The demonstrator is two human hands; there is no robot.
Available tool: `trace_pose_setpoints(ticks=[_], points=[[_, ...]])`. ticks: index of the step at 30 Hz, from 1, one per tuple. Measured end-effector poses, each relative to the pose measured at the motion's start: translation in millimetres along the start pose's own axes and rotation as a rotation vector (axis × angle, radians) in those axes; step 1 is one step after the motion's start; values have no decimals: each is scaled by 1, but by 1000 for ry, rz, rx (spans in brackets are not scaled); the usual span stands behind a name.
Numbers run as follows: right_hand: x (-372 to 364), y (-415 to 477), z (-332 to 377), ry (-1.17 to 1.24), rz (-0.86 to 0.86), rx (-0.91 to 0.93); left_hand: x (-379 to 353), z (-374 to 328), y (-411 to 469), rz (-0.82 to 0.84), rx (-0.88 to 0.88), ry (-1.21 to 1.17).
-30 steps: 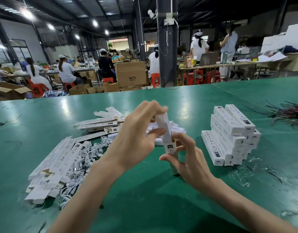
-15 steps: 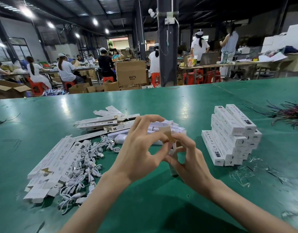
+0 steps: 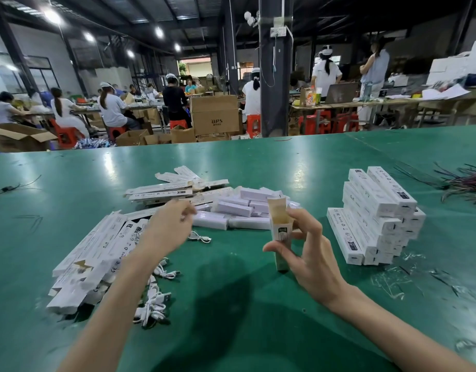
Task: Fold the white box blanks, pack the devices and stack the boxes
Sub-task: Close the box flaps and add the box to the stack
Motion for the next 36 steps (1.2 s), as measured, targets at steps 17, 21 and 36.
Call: trace_pose_setpoints(ticks=[17, 21, 36], points=[[-9, -5, -3, 26, 16, 79, -68, 57, 9, 128, 27, 549], [-11, -5, 0, 12, 2, 85, -60, 51, 5, 83, -12, 391], [-10, -7, -3, -48, -32, 95, -64, 1, -28, 217, 152, -1019]])
Point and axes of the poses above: each hand's wrist, its own y-axis towards the middle knuckle, its own x-axis out of the back of the hand, z = x × y, the point moved 2 cm from there along y, towards the middle knuckle, and after that the axes turned 5 degrees about x, right-handed, at the moved point
